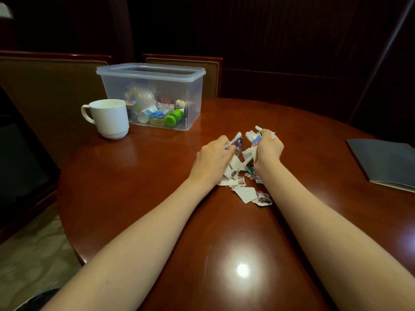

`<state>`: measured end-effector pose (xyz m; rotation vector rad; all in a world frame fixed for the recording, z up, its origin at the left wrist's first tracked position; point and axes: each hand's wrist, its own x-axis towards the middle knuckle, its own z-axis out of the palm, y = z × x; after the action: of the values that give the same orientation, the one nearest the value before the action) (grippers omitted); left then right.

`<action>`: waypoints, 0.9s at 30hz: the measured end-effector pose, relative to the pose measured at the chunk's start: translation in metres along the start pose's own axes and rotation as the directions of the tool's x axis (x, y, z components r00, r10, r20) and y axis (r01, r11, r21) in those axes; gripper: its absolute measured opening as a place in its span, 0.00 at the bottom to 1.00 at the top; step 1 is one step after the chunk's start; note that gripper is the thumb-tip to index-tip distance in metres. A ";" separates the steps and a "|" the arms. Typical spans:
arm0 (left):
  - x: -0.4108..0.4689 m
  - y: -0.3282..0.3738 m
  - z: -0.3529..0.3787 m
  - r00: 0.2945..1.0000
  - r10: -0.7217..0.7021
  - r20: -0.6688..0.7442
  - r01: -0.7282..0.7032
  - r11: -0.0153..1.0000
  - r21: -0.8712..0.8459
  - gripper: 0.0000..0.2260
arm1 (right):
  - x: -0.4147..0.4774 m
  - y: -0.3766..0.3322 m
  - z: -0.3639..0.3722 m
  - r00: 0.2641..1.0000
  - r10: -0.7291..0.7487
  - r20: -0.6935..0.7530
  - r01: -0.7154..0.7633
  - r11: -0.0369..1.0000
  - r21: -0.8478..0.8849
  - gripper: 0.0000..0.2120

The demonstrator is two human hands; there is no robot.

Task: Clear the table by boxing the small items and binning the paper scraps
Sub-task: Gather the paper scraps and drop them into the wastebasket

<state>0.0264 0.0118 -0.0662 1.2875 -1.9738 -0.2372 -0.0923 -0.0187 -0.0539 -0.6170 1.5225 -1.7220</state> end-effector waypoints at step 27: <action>0.008 0.016 -0.036 0.641 -0.629 0.440 0.505 -0.085 -0.859 0.13 | -0.061 0.007 0.044 0.978 0.125 0.165 -0.147 0.981 0.128 0.14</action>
<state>0.0377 0.0214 -0.0292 1.0399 -0.5500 -1.5609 -0.0198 0.0020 -0.0453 -0.5483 1.2939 -1.6202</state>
